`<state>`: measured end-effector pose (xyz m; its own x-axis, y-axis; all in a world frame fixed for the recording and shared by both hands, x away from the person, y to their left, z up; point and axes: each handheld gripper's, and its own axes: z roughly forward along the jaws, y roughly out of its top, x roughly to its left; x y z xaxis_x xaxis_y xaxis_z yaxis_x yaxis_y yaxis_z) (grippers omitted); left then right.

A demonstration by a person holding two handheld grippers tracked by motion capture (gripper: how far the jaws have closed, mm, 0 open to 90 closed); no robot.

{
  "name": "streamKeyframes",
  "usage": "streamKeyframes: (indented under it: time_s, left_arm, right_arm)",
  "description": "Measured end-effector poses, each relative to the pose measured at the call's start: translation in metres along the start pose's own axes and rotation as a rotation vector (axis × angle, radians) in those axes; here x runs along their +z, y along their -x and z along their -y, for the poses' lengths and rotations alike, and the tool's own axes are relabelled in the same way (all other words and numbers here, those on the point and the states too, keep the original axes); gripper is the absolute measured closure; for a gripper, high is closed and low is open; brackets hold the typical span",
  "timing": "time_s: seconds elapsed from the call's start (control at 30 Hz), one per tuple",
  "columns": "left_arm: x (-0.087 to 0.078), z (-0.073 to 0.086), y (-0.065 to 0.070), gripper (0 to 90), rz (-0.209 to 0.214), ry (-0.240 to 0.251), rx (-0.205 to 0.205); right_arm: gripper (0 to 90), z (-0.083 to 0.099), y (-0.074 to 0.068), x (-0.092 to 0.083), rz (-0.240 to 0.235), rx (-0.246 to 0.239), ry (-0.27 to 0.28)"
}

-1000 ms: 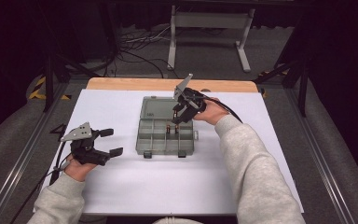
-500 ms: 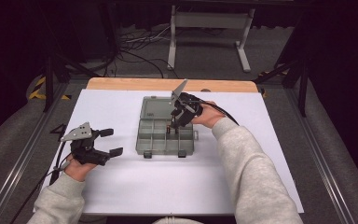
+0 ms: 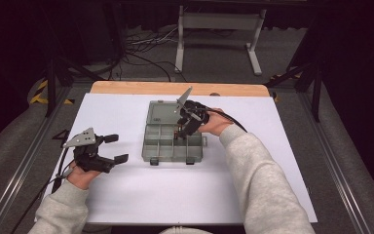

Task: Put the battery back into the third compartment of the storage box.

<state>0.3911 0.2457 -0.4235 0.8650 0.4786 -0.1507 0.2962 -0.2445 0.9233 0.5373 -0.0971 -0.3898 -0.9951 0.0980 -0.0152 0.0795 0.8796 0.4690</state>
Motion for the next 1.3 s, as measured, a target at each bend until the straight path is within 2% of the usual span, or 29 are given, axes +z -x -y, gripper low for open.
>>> streamKeyframes:
  time_s: [0.23, 0.37, 0.9, 0.97, 1.0, 1.03, 1.13, 1.17, 1.2, 1.23, 1.27, 1.3]
  left_arm:
    - [0.000, 0.000, 0.000, 8.2, 0.001, -0.001, 0.001]
    - [0.000, 0.000, 0.000, 8.2, 0.001, -0.005, -0.001]
    - [0.000, 0.000, -0.001, 9.3, -0.007, -0.001, 0.001]
    - [0.000, 0.000, -0.002, 10.9, 0.004, 0.007, -0.013]
    - [0.000, -0.001, -0.003, 13.7, 0.031, 0.004, -0.019]
    - [0.001, -0.002, -0.003, 14.1, 0.031, 0.000, -0.025]
    - [0.002, -0.004, -0.003, 14.3, 0.023, -0.019, -0.019]
    - [0.002, -0.005, -0.003, 14.3, 0.016, -0.020, -0.029]
    - [0.002, -0.006, -0.004, 14.3, 0.016, -0.017, -0.020]
    - [0.002, -0.007, -0.005, 15.2, 0.016, -0.015, -0.028]
    - [0.002, -0.008, -0.006, 15.2, 0.005, -0.011, -0.029]
    - [0.003, -0.011, -0.008, 15.1, -0.010, -0.016, -0.043]
  right_arm:
    - [41.5, 0.002, 0.001, 0.004, -0.014, -0.002, -0.009]
    - [41.5, 0.002, 0.000, 0.006, -0.010, 0.010, -0.009]
    - [39.4, 0.002, 0.000, 0.006, -0.003, 0.000, -0.013]
    - [36.2, 0.002, 0.000, 0.005, -0.002, -0.001, -0.001]
    - [35.4, 0.002, -0.001, 0.004, 0.006, 0.002, 0.001]
    - [35.7, 0.003, -0.001, 0.003, 0.006, 0.001, -0.002]
    - [38.4, 0.004, -0.003, -0.002, 0.019, 0.010, 0.021]
    - [43.9, 0.005, -0.005, -0.009, 0.031, 0.020, 0.044]
    - [43.9, 0.005, -0.005, -0.009, 0.031, 0.020, 0.044]
    - [50.1, 0.006, -0.007, -0.018, 0.036, 0.041, 0.068]
    - [50.1, 0.006, -0.007, -0.018, 0.036, 0.041, 0.068]
    - [56.3, 0.008, -0.010, -0.028, 0.053, 0.056, 0.098]
